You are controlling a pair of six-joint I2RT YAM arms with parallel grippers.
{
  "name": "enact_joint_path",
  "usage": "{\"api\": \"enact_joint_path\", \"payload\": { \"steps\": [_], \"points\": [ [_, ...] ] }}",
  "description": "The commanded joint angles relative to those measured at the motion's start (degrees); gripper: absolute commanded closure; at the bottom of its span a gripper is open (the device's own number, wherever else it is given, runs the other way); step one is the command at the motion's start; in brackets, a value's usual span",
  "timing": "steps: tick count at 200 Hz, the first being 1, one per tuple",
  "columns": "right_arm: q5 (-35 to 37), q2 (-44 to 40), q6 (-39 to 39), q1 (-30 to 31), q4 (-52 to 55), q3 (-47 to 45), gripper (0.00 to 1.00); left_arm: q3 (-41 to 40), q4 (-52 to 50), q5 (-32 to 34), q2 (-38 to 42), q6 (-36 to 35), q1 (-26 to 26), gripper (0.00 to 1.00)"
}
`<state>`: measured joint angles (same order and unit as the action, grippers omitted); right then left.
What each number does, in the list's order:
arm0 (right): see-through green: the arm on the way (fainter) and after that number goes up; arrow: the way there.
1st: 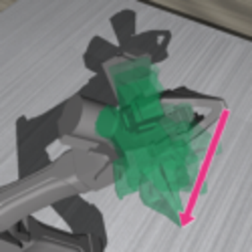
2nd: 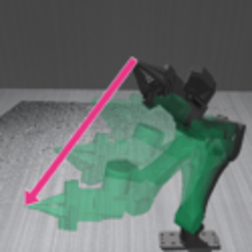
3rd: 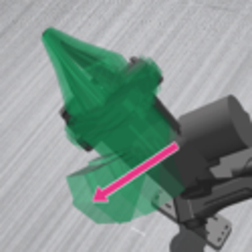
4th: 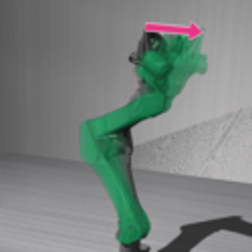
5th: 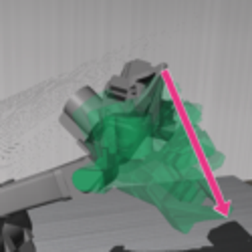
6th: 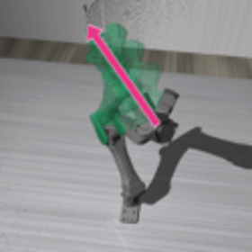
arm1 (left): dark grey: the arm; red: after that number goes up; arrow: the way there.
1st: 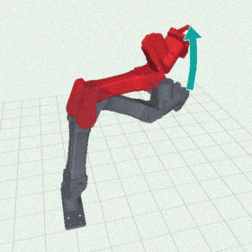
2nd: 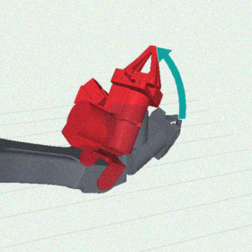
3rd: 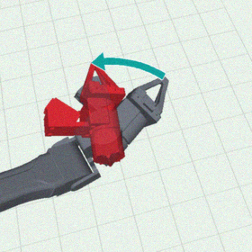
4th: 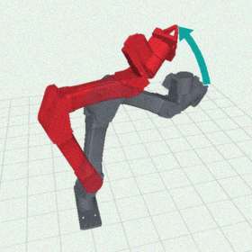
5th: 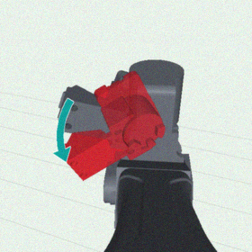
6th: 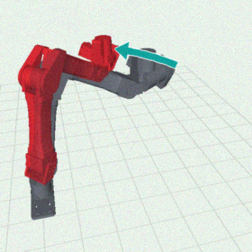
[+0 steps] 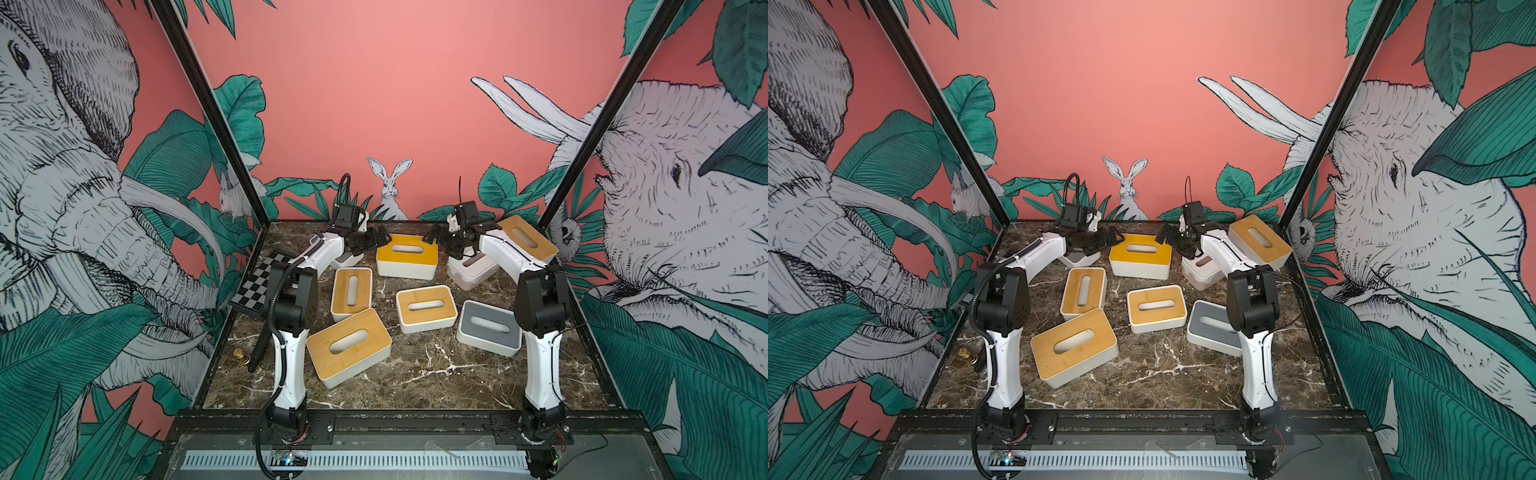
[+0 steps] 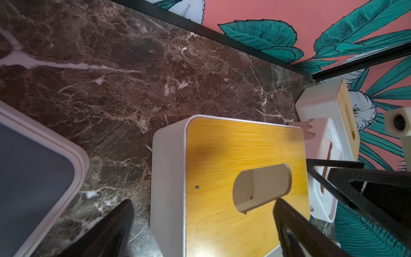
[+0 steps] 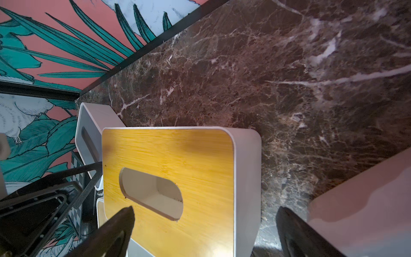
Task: Stack the tissue boxes
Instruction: Adjust the tissue box at the center of the board.
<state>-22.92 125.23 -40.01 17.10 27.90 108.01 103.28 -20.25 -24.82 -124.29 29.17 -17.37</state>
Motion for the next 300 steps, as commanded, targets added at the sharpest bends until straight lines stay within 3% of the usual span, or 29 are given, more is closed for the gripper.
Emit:
{"api": "enact_joint_path", "payload": {
  "steps": [1,39,126,168,201,258,300],
  "points": [
    [-2.1,2.4,-1.2,-0.2,-1.8,1.8,0.01,4.0,-1.0,-1.8,-0.6,0.0,-1.5,0.01],
    [-4.0,1.9,-2.0,-0.2,-4.1,-0.8,0.0,4.6,-0.6,-2.5,-1.4,1.1,-3.1,0.01],
    [-7.8,-2.9,-3.3,-0.6,-9.6,-9.6,0.0,-5.8,3.6,-0.9,5.5,3.7,-6.5,0.01],
    [-6.0,-6.9,-3.8,-0.1,-11.0,-14.6,0.01,-11.4,6.5,0.6,9.3,6.6,-7.3,0.01],
    [-3.6,-6.9,-4.1,-0.2,-7.8,-13.8,0.0,-13.1,5.8,4.8,14.3,4.8,-6.9,0.01],
    [7.8,-8.5,-1.5,-1.4,3.6,-6.3,0.01,-3.8,-8.4,14.2,19.3,0.8,-3.5,0.0],
    [11.8,-12.2,0.9,-1.3,5.6,-4.7,0.0,-10.9,-18.3,18.0,36.1,-1.5,-3.3,0.0]
  ]
}}
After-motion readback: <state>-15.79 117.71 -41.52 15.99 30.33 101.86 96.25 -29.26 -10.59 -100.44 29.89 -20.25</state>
